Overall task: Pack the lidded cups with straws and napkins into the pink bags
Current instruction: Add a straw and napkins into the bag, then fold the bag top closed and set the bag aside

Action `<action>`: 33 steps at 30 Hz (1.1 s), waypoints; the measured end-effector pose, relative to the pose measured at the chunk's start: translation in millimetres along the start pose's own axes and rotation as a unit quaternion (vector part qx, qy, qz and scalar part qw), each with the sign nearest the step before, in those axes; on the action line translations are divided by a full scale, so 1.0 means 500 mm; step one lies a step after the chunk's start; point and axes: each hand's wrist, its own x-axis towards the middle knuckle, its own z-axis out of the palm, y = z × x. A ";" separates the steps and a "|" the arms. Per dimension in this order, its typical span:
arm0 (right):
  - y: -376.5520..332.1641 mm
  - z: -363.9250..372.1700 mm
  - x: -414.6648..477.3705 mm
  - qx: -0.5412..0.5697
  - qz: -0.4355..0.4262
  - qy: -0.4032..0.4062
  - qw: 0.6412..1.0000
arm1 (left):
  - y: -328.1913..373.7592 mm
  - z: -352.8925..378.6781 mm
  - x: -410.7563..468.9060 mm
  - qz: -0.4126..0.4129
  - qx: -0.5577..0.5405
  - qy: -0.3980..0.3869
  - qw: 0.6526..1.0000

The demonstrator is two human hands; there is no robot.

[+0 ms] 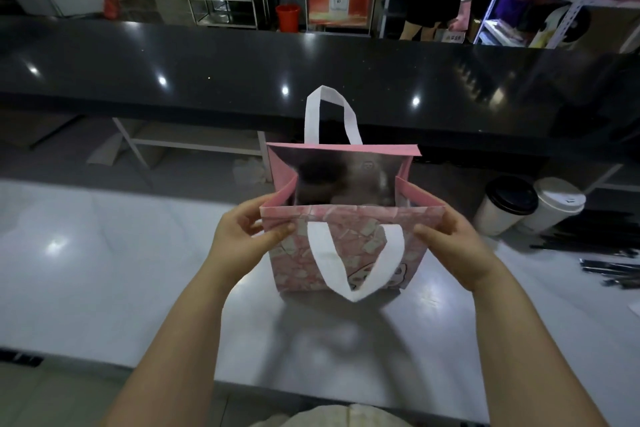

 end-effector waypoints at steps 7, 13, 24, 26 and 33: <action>0.020 0.035 0.005 0.021 -0.011 0.076 0.997 | -0.003 0.023 -0.010 -0.010 -0.100 0.046 0.994; 0.019 0.036 0.008 -0.004 -0.021 0.053 0.998 | -0.012 0.000 -0.010 0.009 -0.086 0.075 0.993; -0.018 0.040 0.091 0.039 -0.036 0.031 0.998 | 0.013 -0.037 0.069 -0.018 -0.005 -0.027 0.999; -0.013 0.045 0.103 0.048 -0.027 0.043 0.998 | 0.012 -0.039 0.083 -0.035 -0.011 -0.018 0.999; 0.010 0.056 0.113 -0.007 -0.071 0.173 0.982 | 0.001 -0.046 0.097 0.004 -0.020 0.076 0.997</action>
